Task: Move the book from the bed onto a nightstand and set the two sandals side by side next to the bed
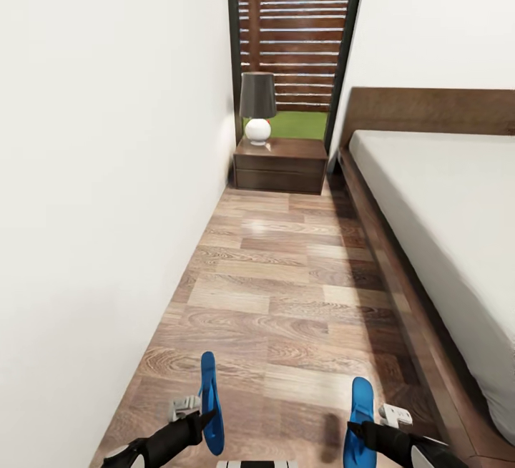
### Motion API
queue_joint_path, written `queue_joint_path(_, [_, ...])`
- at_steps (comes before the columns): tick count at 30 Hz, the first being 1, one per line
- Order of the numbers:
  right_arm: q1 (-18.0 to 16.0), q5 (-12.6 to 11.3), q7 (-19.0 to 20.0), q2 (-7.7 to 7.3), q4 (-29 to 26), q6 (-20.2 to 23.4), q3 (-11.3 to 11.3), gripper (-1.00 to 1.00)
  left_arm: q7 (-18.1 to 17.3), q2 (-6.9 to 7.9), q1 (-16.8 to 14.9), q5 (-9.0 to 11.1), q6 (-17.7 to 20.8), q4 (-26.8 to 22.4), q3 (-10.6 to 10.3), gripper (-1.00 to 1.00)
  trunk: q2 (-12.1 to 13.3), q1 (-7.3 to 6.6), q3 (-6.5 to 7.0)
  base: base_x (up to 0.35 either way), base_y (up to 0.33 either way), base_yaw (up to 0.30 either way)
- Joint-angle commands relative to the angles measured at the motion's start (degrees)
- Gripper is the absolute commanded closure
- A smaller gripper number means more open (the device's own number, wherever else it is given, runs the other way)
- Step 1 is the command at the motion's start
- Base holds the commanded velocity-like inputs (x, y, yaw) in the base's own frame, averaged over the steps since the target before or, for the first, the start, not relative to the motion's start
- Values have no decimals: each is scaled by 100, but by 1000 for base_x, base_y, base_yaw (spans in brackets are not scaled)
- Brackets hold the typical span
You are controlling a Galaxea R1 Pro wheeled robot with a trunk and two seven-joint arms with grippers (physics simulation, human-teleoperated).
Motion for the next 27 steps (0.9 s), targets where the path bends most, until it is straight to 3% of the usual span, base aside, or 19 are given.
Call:
queue_joint_path(1, [0, -42, 5, -2, -7, 32, 23, 100, -4, 4, -1, 54, 51, -5, -25, 100, 0, -3, 18, 0, 0, 0])
queue_joint_path(27, [0, -46, 2, 3, 2, 19, 24, 100, -2, 2, -1, 42, 51, -4, -25, 100, 35, -70, 594, 0, 0, 0])
